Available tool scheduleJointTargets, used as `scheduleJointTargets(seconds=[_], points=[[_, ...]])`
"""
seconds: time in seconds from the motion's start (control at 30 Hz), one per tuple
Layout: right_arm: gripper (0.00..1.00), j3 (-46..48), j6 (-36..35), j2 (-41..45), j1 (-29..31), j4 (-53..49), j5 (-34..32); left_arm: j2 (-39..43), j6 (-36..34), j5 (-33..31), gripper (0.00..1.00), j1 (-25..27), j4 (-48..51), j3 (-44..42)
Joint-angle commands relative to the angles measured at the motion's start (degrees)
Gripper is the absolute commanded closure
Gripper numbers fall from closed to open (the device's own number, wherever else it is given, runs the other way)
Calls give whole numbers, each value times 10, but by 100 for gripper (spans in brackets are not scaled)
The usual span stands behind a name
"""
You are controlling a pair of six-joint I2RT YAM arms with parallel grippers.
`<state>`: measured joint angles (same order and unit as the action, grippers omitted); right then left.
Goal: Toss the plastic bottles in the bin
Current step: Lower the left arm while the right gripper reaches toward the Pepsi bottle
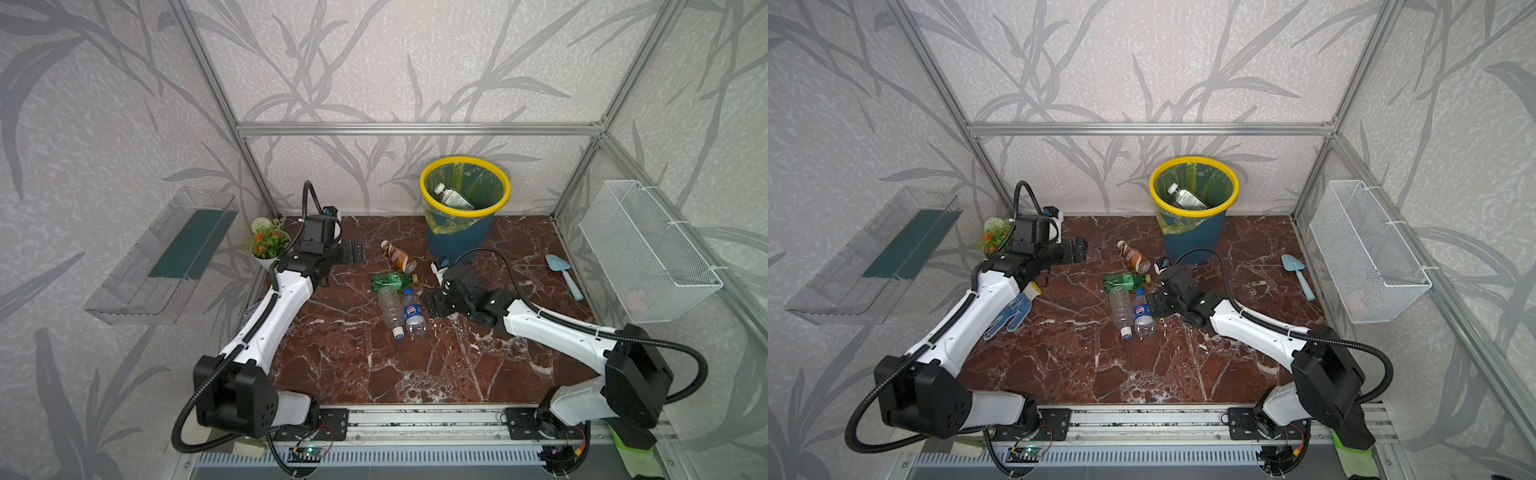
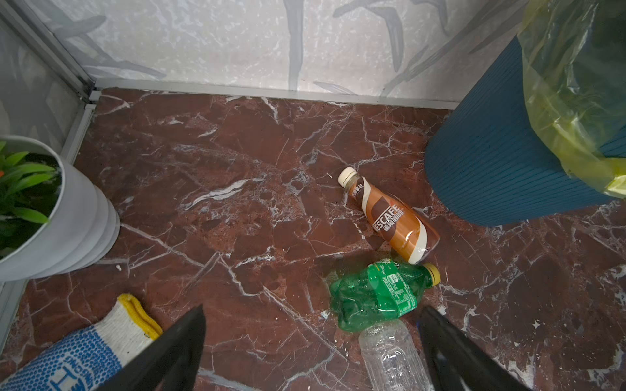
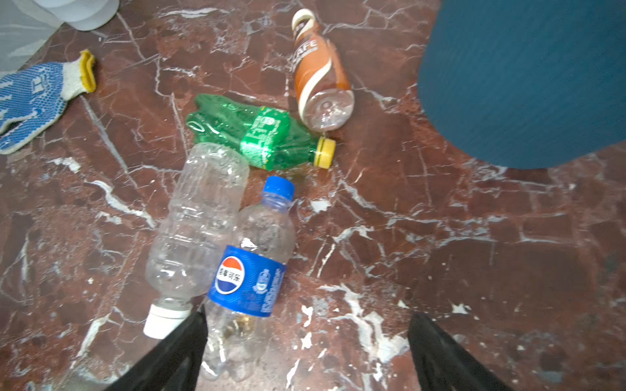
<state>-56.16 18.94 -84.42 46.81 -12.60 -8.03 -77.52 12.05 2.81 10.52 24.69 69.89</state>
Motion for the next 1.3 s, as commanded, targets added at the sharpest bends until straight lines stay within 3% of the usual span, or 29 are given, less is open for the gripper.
scheduleJointTargets(seconds=[0.0,0.2,0.57,0.77,0.87,1.0,1.27], points=[[7,-25,56,-31,27,-30,-13,25,21,9,3,-4,-24,21],[7,-54,91,-88,57,-33,0,26,27,-1,4,-5,-19,9],[12,-98,92,-154,59,-51,-14,15,35,12,4,-13,-20,5],[20,-70,109,-159,15,-10,34,-14,58,54,5,-39,-34,2],[21,-94,76,-165,7,-23,57,-23,65,65,7,-57,-30,5],[21,-163,30,-194,7,-133,76,-4,66,73,7,-61,-31,2],[21,-163,24,-187,7,-146,53,18,65,62,7,-62,-47,-15]])
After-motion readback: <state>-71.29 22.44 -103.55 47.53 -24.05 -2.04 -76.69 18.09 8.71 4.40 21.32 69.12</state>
